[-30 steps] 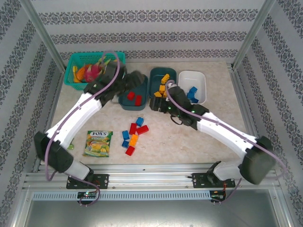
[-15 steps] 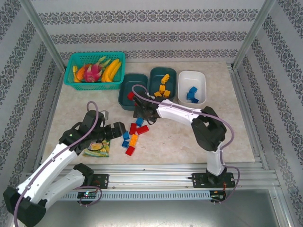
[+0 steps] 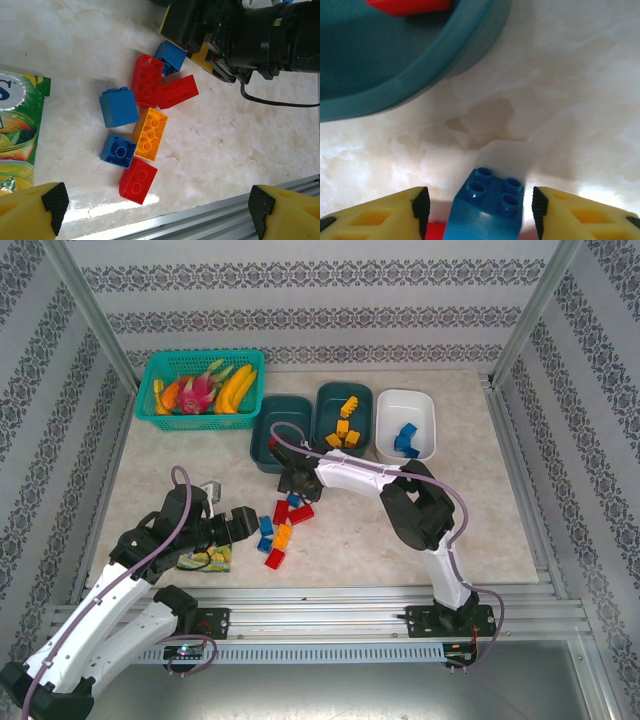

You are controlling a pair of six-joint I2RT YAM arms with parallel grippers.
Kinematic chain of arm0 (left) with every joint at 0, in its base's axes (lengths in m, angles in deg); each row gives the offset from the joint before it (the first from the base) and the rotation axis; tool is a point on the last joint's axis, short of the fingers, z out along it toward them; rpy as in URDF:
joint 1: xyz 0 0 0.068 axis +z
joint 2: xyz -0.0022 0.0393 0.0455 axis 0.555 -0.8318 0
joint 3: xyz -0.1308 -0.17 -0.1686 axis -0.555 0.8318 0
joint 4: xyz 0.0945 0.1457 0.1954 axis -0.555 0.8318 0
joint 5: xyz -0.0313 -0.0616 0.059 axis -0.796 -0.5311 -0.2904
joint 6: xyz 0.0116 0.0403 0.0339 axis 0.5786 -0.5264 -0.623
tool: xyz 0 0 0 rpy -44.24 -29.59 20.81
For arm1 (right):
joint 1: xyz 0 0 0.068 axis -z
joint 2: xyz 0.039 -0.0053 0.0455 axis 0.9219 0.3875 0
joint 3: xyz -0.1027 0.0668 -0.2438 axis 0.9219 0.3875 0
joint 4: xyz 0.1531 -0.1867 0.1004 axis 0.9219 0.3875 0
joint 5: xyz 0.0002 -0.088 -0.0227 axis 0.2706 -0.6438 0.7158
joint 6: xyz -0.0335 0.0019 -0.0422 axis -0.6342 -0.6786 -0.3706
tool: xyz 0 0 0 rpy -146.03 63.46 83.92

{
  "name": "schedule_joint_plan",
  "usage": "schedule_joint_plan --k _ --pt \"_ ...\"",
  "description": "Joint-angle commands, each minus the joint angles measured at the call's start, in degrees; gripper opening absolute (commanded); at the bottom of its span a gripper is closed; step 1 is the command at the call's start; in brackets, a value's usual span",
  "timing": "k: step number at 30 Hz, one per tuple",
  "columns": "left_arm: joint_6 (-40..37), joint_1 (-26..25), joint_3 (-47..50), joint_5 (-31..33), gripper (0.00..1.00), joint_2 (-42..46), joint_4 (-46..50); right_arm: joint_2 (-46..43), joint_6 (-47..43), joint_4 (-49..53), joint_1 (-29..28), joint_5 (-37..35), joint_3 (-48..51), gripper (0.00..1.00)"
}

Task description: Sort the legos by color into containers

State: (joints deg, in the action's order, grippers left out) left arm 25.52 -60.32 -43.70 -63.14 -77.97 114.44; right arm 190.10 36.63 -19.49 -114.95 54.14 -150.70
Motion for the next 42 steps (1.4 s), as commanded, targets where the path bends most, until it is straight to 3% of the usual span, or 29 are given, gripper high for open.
schedule_joint_plan --k 1,7,15,20,24,30,33,37,42 --pt "0.5 0.0 0.4 -0.9 0.95 0.3 1.4 1.8 2.7 1.5 -1.0 1.0 -1.4 0.56" --pt "0.4 0.0 0.4 -1.2 0.94 -0.2 0.9 2.6 5.0 2.0 -1.0 1.4 -1.3 0.48" --pt "0.1 0.0 0.5 -2.6 0.94 -1.3 -1.5 0.4 3.7 3.3 -0.9 -2.6 -2.1 0.26" --pt "-0.7 0.0 -1.7 -5.2 0.94 -5.5 -6.1 -5.2 0.4 7.1 -0.7 -7.0 -2.1 0.24" --pt "-2.6 -0.8 -6.9 -8.2 0.94 -13.1 -11.2 -15.0 -2.7 8.9 1.1 -11.0 3.1 0.23" --pt "-5.5 -3.5 -19.2 -11.1 0.93 -29.9 -18.0 -28.4 -10.3 8.8 11.3 -13.1 11.0 0.23" --pt "-5.7 -4.5 -25.5 -11.9 0.93 -38.0 -21.1 -30.1 -14.6 6.3 19.6 -9.0 12.7 0.23" --pt "-6.4 -6.3 -33.5 -12.1 0.92 -47.6 -22.5 -25.4 -20.1 6.2 29.0 -4.2 8.8 0.22" --pt "-6.0 -7.5 -41.4 -12.7 0.91 -56.6 -23.1 -13.0 -23.5 6.5 36.5 4.2 -0.8 0.22"
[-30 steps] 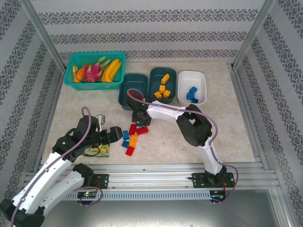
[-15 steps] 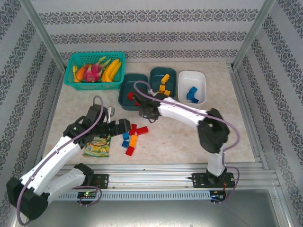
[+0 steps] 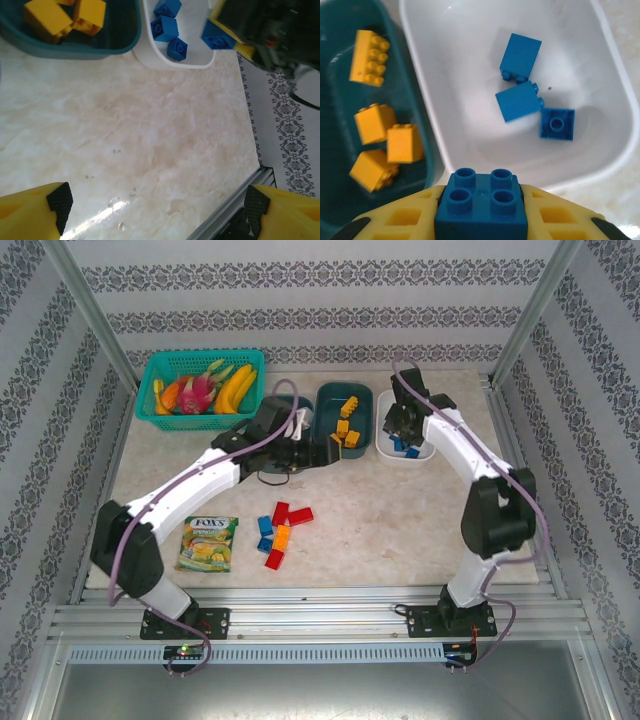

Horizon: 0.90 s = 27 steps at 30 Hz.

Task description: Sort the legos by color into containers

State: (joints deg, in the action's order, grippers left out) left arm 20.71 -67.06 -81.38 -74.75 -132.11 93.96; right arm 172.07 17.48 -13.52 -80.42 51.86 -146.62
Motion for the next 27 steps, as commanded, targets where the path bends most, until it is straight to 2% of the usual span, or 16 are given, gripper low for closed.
schedule_joint_plan --k 1,7,14,20,24,27 --pt "-1.1 -0.9 -5.4 -1.2 0.91 -4.1 -2.4 7.6 -4.7 1.2 2.7 7.7 -7.8 0.22" --pt "-1.4 -1.3 -13.3 -1.3 0.90 -11.9 -0.9 19.9 -6.0 5.0 5.0 7.9 -21.4 0.23" --pt "-1.2 -1.9 -20.8 -2.0 0.90 -18.9 0.5 28.5 -4.4 9.2 6.7 8.4 -30.6 0.24" --pt "-1.8 -2.2 -25.2 -1.3 0.88 -22.2 4.1 32.4 -2.7 10.8 7.1 9.3 -34.6 0.33" --pt "-2.7 -2.2 -26.7 4.5 0.85 -22.5 12.0 32.7 -2.9 11.9 7.1 9.7 -36.6 0.45" --pt "-4.7 -2.2 -24.0 5.7 0.84 -19.7 13.5 31.0 -3.4 12.1 7.0 10.7 -37.4 0.52"
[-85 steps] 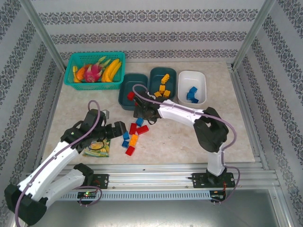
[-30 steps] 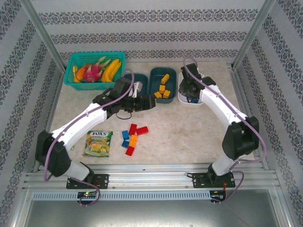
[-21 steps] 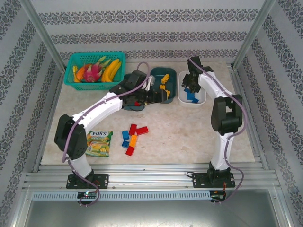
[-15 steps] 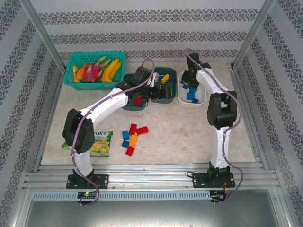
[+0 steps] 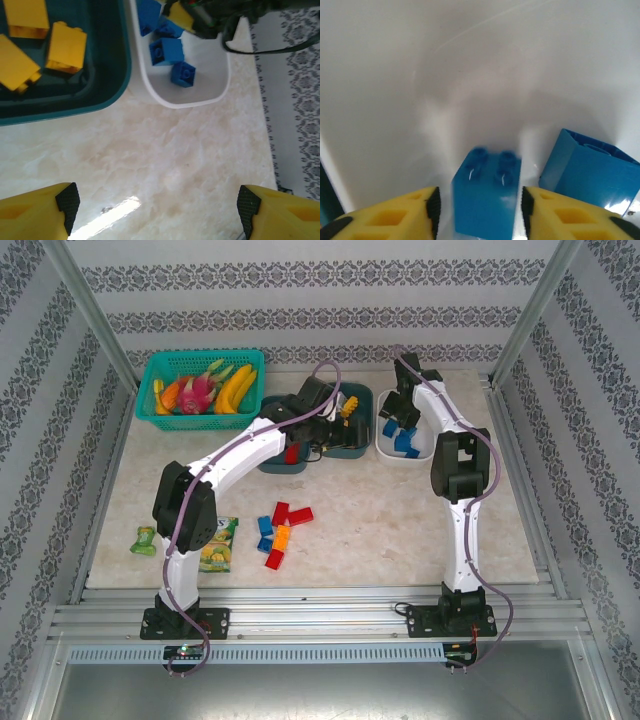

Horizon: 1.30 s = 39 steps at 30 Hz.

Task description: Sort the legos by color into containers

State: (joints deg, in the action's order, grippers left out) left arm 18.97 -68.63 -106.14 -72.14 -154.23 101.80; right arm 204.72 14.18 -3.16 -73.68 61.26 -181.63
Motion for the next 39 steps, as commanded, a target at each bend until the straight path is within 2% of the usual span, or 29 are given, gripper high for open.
schedule_joint_plan --k 1,6,8,11,15,19,21,23,26,31,39 --pt "-3.8 -0.6 2.1 3.6 0.84 3.6 6.0 -2.7 -0.4 1.5 0.1 1.4 -2.4 0.55" --pt "-11.9 -0.6 7.5 5.0 0.84 9.2 12.3 -9.7 -1.5 1.6 -1.3 0.7 -1.4 0.55" --pt "-16.3 -0.6 9.8 5.0 0.84 11.4 15.0 -15.7 -2.2 -0.5 -2.5 0.0 3.5 0.54" --pt "-23.2 -0.6 13.9 3.9 0.82 14.0 18.6 -27.3 -3.5 -8.1 -5.4 -0.5 16.7 0.53" --pt "-29.4 -0.9 18.2 5.2 0.79 15.0 22.0 -45.2 -4.8 -21.1 -11.2 1.2 42.7 0.54" --pt "-34.4 -2.1 19.9 9.2 0.79 13.5 22.6 -60.9 -0.3 -36.3 -14.9 9.9 68.9 0.58" --pt "-36.4 -3.5 19.8 11.1 0.79 11.8 22.6 -66.3 1.1 -41.1 -15.8 14.8 77.6 0.62" --pt "-38.4 -4.8 20.1 13.8 0.79 10.3 22.1 -70.9 2.0 -41.8 -16.4 18.1 83.8 0.67" --pt "-41.5 -6.6 21.7 19.6 0.80 9.2 19.6 -75.7 2.0 -41.3 -16.8 21.3 89.9 0.73" --pt "-42.7 -7.0 20.1 18.5 0.78 5.1 19.9 -80.7 4.2 -41.0 -17.0 25.3 95.4 0.75" --pt "-41.0 -8.2 21.8 21.2 0.74 1.9 18.1 -87.7 6.1 -37.5 -17.0 23.8 97.3 0.77"
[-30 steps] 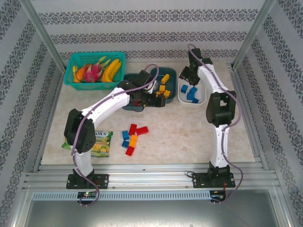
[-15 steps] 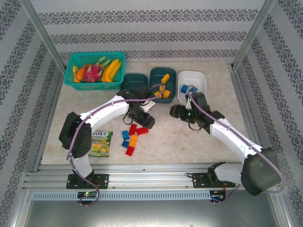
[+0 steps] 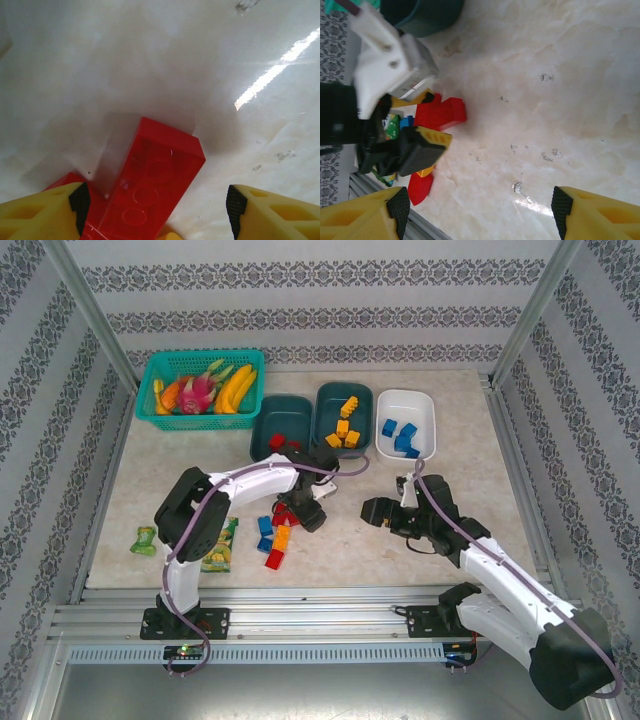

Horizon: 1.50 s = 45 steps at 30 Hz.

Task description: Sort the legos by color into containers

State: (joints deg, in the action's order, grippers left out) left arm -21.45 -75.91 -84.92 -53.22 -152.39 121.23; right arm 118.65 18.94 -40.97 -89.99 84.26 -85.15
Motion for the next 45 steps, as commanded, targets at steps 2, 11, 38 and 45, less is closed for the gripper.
schedule_joint_plan --k 2,11,38,45 --pt "-0.6 -1.0 0.4 2.9 0.74 -0.6 -1.6 -1.7 1.6 0.3 -0.7 0.9 0.7 0.77" --pt "1.1 -1.5 1.7 3.6 0.62 -3.1 -3.7 0.6 1.2 -0.1 -0.7 1.7 -0.9 0.77" --pt "16.8 14.0 -24.1 4.0 0.29 -2.5 -6.5 14.1 0.2 -12.4 -3.9 -1.2 -18.8 0.74" --pt "20.2 18.5 -40.1 2.5 0.30 -17.2 -6.4 24.6 2.9 -22.4 -4.4 -2.8 -25.6 0.74"
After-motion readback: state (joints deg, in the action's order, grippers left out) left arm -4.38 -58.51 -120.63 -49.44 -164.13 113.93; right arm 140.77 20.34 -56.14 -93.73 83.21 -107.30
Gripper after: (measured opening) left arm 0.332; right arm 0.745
